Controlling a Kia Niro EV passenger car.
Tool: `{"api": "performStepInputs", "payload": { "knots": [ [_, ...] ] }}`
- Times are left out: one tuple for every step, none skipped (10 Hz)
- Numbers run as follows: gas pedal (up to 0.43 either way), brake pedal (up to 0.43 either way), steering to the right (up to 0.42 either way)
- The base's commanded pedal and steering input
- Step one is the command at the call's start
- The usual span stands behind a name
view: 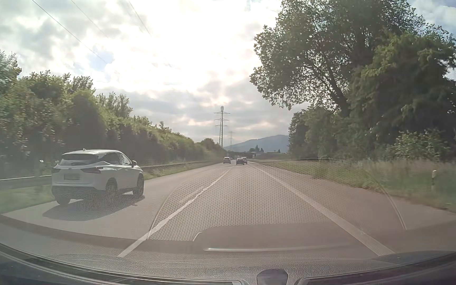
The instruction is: Follow the waypoints while adhering to traffic rules and regulations
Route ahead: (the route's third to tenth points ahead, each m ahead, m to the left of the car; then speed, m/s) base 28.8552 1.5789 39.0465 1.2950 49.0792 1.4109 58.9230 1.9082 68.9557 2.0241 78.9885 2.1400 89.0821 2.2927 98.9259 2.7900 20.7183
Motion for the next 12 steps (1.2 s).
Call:
{"api": "performStepInputs", "payload": {
  "knots": [
    [0.177,0.0,-0.003],
    [0.177,0.0,-0.003],
    [0.169,0.0,-0.003],
    [0.157,0.0,-0.002],
    [0.15,0.0,-0.003],
    [0.15,0.0,-0.003],
    [0.15,0.0,-0.002],
    [0.15,0.0,-0.002],
    [0.15,0.0,-0.001],
    [0.138,0.0,-0.001],
    [0.138,0.0,-0.001],
    [0.138,0.0,-0.001]
  ]
}}
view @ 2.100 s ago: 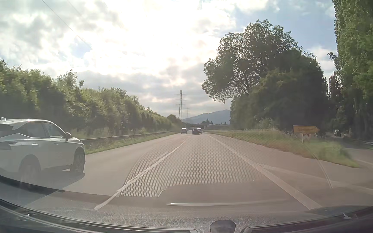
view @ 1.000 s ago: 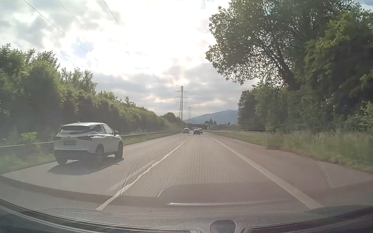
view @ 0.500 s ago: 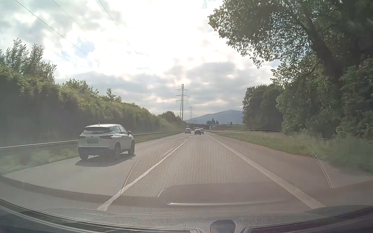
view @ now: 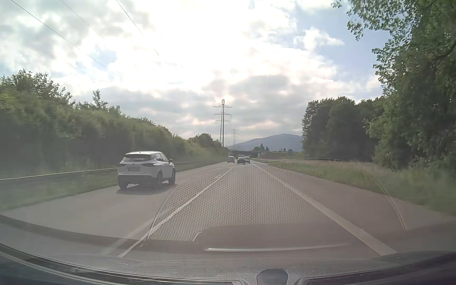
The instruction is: Follow the waypoints while adhering to traffic rules and regulations
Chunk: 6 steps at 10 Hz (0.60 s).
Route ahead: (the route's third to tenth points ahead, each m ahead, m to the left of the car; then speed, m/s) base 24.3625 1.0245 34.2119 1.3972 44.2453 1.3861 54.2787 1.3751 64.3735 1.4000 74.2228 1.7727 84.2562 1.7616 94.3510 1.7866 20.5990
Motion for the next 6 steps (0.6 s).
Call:
{"api": "performStepInputs", "payload": {
  "knots": [
    [0.138,0.0,-0.001],
    [0.138,0.0,-0.001],
    [0.138,0.0,0.0],
    [0.138,0.0,-0.001],
    [0.138,0.0,-0.001],
    [0.138,0.0,-0.001]
  ]
}}
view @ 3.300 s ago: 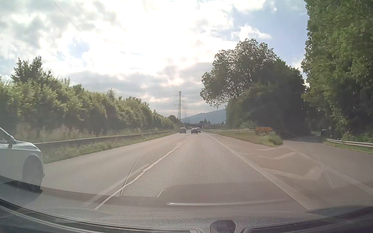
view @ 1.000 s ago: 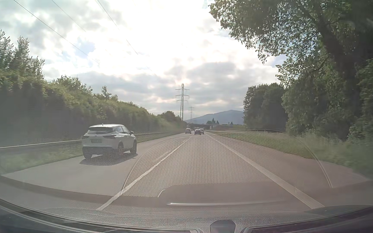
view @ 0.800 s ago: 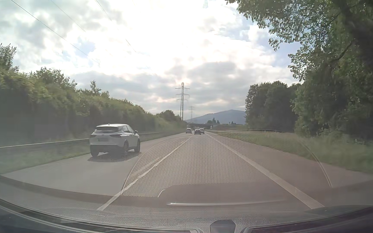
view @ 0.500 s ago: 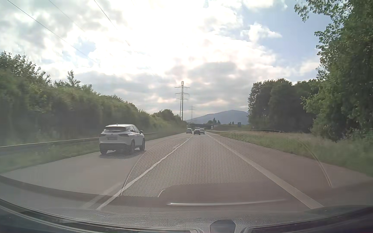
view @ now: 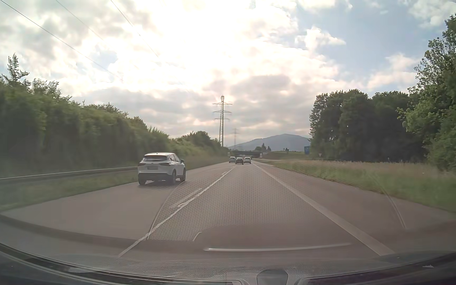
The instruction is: Follow the waypoints while adhering to traffic rules and regulations
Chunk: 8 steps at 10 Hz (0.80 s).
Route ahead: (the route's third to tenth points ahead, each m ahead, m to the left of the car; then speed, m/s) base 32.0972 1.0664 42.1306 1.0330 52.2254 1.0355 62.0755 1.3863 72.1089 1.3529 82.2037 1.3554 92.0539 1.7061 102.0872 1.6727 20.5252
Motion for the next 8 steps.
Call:
{"api": "performStepInputs", "payload": {
  "knots": [
    [0.138,0.0,-0.001],
    [0.138,0.0,-0.001],
    [0.138,0.0,-0.001],
    [0.13,0.0,-0.001],
    [0.118,0.0,-0.001],
    [0.118,0.0,0.0],
    [0.118,0.0,0.0],
    [0.118,0.0,0.0]
  ]
}}
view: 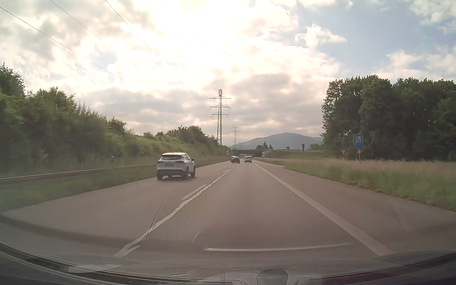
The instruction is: Follow the waypoints while adhering to traffic rules and regulations
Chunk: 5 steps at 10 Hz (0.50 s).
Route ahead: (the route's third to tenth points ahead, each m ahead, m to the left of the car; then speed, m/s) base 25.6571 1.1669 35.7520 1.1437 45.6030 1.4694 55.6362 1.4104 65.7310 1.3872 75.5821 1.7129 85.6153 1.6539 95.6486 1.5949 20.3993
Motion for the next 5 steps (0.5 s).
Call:
{"api": "performStepInputs", "payload": {
  "knots": [
    [0.118,0.0,0.0],
    [0.118,0.0,0.0],
    [0.118,0.0,0.0],
    [0.118,0.0,0.0],
    [0.118,0.0,0.0]
  ]
}}
